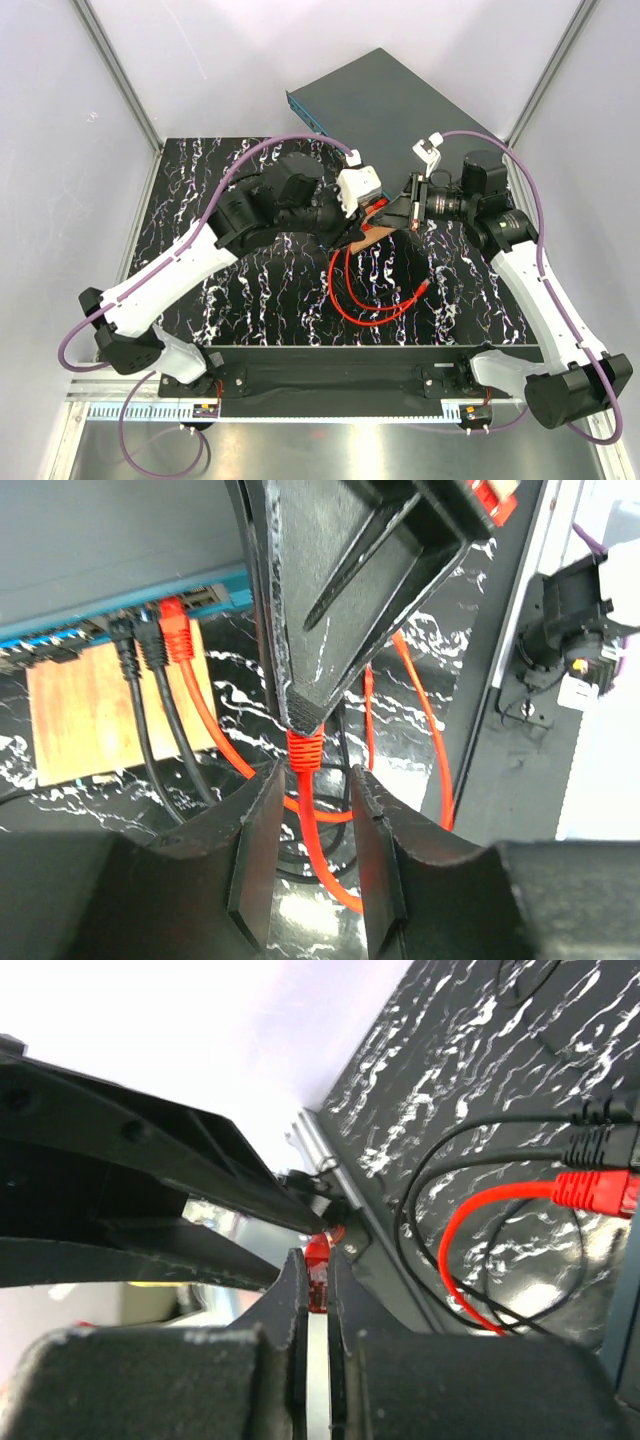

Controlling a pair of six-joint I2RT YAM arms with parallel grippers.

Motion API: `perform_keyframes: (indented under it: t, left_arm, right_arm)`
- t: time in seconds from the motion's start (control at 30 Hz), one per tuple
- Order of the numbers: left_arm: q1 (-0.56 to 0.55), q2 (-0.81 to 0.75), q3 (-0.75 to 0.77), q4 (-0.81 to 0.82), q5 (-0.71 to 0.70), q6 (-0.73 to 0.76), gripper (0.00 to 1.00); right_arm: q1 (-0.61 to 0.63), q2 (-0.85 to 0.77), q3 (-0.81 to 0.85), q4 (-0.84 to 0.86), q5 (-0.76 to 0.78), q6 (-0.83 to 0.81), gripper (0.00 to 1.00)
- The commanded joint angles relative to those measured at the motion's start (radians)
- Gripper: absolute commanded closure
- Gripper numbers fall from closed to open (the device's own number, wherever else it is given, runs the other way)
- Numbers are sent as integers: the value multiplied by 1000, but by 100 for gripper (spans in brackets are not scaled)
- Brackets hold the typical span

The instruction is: Insert the plug into the switch port

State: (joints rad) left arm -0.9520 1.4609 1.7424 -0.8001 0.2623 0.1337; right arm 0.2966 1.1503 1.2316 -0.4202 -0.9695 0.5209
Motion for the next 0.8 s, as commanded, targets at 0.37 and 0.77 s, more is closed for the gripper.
perform_keyframes:
  t: [0.37,0.77]
  left_arm:
    - [-5,-163,-182,295,-35,69,63]
    - [-5,-158,-198,308,-15,78,69]
  right_arm:
    - [-34,-9,-86,297,-138,361,100]
    - [-37,-12,-109,351,-166,426,100]
